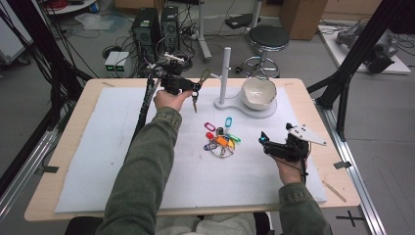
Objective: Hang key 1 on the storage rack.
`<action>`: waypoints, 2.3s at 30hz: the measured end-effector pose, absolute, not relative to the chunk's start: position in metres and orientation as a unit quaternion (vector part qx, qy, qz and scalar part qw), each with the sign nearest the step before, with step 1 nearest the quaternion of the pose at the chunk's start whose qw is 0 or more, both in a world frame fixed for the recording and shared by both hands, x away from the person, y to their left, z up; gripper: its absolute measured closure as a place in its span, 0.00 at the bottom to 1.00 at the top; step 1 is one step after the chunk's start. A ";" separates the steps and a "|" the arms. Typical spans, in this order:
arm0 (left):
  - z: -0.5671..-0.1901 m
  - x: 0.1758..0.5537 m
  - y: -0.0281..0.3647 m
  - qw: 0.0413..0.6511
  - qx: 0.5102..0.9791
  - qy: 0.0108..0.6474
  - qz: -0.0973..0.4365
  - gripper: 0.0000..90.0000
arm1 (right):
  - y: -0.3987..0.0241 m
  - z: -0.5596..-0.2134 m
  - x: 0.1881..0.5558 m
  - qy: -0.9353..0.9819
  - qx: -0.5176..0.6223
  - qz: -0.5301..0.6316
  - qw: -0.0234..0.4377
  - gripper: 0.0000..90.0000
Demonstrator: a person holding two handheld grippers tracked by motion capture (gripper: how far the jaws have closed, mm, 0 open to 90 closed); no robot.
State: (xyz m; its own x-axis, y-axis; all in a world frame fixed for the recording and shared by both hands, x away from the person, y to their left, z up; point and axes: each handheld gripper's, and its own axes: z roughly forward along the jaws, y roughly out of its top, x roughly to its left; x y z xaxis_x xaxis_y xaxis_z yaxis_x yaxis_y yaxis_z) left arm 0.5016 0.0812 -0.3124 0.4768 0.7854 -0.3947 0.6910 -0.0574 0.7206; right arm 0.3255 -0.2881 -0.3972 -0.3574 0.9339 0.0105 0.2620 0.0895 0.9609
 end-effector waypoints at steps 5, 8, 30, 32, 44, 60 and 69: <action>-0.318 0.504 0.073 0.461 0.726 0.507 0.050 0.82 | -0.291 -0.397 0.324 0.656 0.455 0.495 0.342 0.01; -0.320 0.505 0.067 0.464 0.728 0.502 0.049 0.82 | -0.291 -0.397 0.323 0.656 0.457 0.494 0.341 0.01; -0.344 0.510 0.035 0.428 0.755 0.495 0.054 0.81 | -0.290 -0.398 0.325 0.661 0.451 0.494 0.339 0.01; -0.345 0.510 0.033 0.430 0.754 0.494 0.054 0.81 | -0.290 -0.398 0.325 0.661 0.452 0.493 0.340 0.01; -0.342 0.509 0.036 0.426 0.757 0.492 0.057 0.60 | -0.290 -0.398 0.324 0.660 0.453 0.495 0.338 0.03; -0.335 0.494 0.051 0.423 0.743 0.504 0.125 0.14 | -0.293 -0.397 0.323 0.647 0.462 0.499 0.346 0.02; -0.338 0.486 0.071 0.417 0.733 0.520 0.138 0.04 | -0.293 -0.397 0.322 0.644 0.464 0.500 0.347 0.02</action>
